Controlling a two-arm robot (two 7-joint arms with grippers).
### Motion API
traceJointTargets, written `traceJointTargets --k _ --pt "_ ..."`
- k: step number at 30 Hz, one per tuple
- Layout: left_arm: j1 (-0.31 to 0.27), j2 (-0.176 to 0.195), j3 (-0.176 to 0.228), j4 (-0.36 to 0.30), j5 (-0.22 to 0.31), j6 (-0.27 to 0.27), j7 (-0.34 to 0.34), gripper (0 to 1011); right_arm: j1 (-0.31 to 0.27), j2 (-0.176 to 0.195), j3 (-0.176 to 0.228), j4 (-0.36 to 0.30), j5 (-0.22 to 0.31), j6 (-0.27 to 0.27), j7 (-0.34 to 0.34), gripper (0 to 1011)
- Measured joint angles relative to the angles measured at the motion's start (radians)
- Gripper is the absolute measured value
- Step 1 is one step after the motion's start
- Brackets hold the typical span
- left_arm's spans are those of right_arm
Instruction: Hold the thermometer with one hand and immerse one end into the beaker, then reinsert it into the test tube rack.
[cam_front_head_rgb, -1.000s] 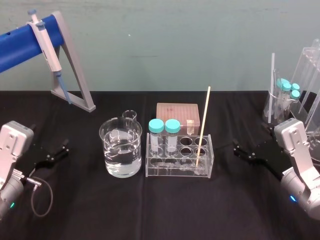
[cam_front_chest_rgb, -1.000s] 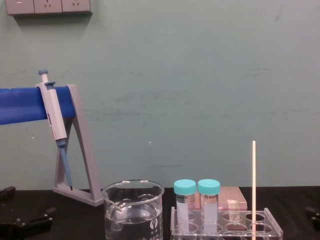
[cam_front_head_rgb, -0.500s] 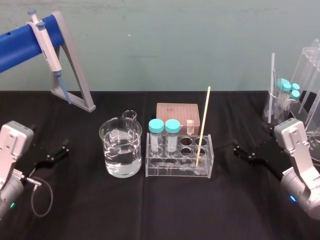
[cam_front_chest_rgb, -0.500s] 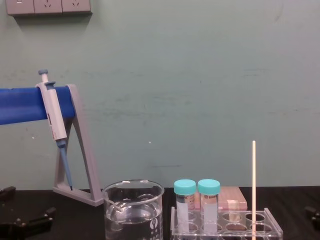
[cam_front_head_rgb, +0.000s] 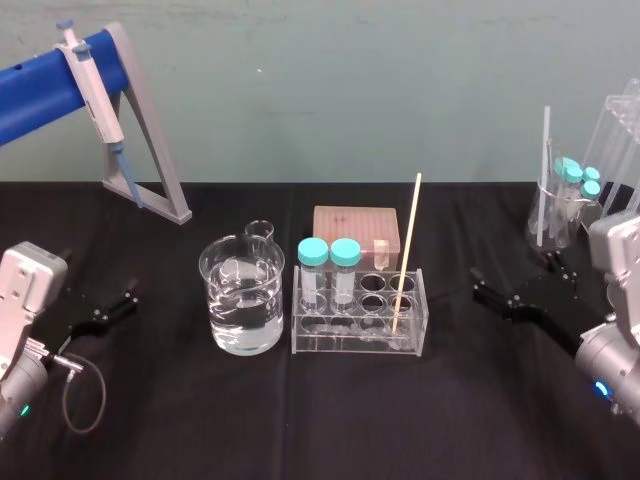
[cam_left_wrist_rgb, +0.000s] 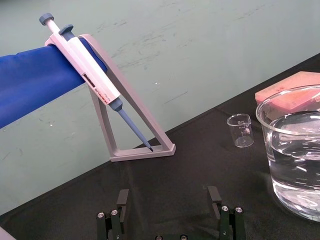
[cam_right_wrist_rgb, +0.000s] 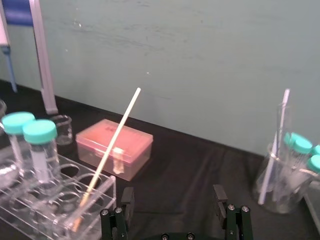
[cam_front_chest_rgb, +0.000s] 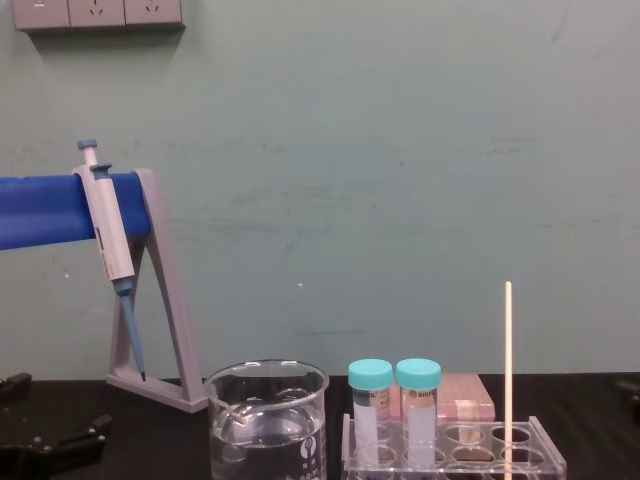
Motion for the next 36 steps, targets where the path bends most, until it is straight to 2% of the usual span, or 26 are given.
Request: traceJointTargets --k 5,6,8,9,16,21,25,29,36 --pt "0.0 0.0 0.0 0.0 0.0 0.0 0.0 1004 0.008 -0.014 0.043 -0.014 0.118 0.106 0.067 1003" --pt "0.0 0.0 0.0 0.0 0.0 0.0 0.0 1004 0.016 -0.021 0.06 -0.014 0.164 0.151 0.095 1003" --pt "0.0 0.0 0.0 0.0 0.0 0.0 0.0 1004 0.027 -0.03 0.074 -0.012 0.211 0.2 0.122 1003" --pt "0.0 0.0 0.0 0.0 0.0 0.0 0.0 1004 0.038 -0.037 0.087 -0.007 0.25 0.244 0.145 1003" --pt "0.0 0.0 0.0 0.0 0.0 0.0 0.0 1004 0.107 -0.044 0.099 0.02 0.366 0.378 0.217 1003" --pt "0.0 0.0 0.0 0.0 0.0 0.0 0.0 1004 0.151 -0.041 0.088 0.031 0.403 0.426 0.234 1003" --pt "0.0 0.0 0.0 0.0 0.0 0.0 0.0 1004 0.201 -0.059 0.075 0.06 0.443 0.462 0.245 1003" --pt "0.0 0.0 0.0 0.0 0.0 0.0 0.0 1004 0.238 -0.073 0.058 0.089 0.455 0.478 0.246 1003" --pt "0.0 0.0 0.0 0.0 0.0 0.0 0.0 1004 0.323 -0.119 0.009 0.181 0.465 0.5 0.232 1003"
